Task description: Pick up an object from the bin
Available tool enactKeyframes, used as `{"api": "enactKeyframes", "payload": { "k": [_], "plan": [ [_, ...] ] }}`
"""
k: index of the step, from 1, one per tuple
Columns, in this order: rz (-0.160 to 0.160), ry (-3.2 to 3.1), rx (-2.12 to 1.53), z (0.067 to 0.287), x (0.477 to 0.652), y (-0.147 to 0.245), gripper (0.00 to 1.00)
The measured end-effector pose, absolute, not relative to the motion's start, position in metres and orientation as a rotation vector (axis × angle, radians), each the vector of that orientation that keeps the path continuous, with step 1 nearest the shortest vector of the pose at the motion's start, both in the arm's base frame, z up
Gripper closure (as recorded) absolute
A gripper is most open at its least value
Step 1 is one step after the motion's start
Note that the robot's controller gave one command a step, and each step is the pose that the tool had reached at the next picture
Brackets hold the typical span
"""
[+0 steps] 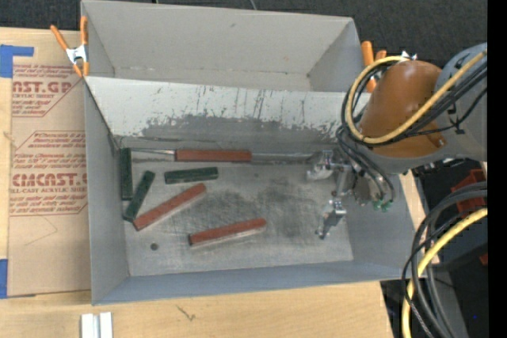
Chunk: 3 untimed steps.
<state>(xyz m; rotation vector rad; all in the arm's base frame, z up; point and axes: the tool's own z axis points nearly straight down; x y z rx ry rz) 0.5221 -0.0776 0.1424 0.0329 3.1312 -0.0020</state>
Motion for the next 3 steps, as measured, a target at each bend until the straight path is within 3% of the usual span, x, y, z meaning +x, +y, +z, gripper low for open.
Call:
{"api": "enactKeyframes", "payload": {
  "k": [1, 2, 3],
  "plan": [
    [0.001, 3.140, 0.043, 0.096, 0.514, -0.057, 0.00],
    [0.002, 3.143, 0.047, 0.087, 0.512, -0.053, 0.00],
    [0.003, 3.149, 0.045, 0.122, 0.500, -0.056, 0.00]
  ]
}}
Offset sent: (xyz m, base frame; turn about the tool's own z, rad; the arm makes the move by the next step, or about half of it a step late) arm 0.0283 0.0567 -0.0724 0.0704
